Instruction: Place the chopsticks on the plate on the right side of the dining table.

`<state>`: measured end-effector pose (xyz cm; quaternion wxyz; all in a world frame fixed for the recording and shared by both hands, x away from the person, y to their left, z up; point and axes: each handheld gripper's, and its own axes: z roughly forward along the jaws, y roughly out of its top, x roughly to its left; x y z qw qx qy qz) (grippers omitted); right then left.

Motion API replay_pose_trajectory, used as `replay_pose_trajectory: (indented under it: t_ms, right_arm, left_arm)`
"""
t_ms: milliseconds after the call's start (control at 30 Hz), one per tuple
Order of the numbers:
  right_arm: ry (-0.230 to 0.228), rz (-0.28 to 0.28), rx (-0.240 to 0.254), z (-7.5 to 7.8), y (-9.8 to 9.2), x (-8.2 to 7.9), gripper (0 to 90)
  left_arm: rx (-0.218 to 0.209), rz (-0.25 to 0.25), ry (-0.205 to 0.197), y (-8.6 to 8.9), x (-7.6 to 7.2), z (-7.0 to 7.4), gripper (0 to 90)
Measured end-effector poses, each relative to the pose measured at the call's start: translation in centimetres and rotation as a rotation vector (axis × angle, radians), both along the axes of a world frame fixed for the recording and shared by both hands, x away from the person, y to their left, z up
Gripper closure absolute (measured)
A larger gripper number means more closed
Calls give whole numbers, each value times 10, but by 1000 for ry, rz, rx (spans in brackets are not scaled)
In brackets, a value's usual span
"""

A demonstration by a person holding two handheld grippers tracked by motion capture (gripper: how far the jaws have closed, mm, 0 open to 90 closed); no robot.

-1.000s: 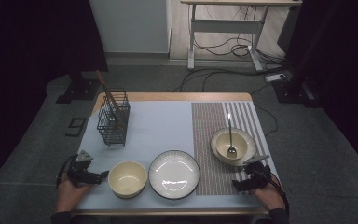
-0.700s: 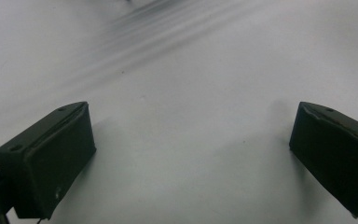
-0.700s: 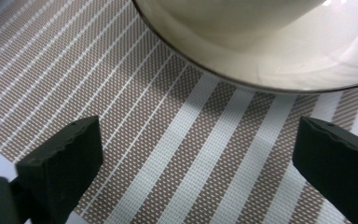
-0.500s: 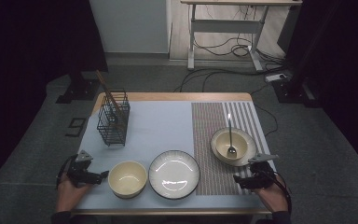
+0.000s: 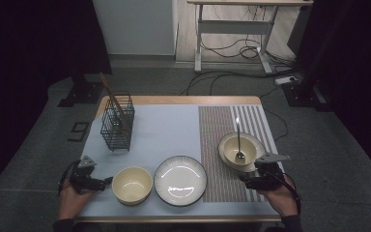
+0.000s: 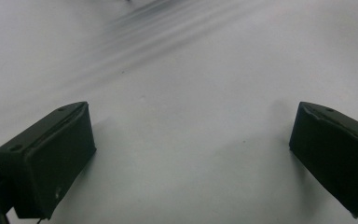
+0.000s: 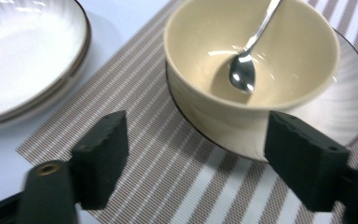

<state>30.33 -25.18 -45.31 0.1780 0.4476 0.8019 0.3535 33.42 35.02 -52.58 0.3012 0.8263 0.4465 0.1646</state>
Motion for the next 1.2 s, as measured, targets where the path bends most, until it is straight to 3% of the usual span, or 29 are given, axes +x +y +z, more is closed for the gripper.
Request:
replay_pose_trajectory:
  t_ms: [333,400,567,667,1200]
  right_arm:
    - [1,55,17,7,12,10,0]
    - [-5,82,32,9,16,12,0]
    - [-13,71,64,15,27,19,0]
    - [-23,98,88,19,34,22,0]
    - [-52,116,63,28,73,41,0]
  left_arm:
    - [0,0,0,0,0,0,0]
    - [0,0,0,0,0,0,0]
    - [-1,0,-1,0,0,0,0]
    - [-1,1,0,0,0,0,0]
    - [-2,0,-1,0,0,0,0]
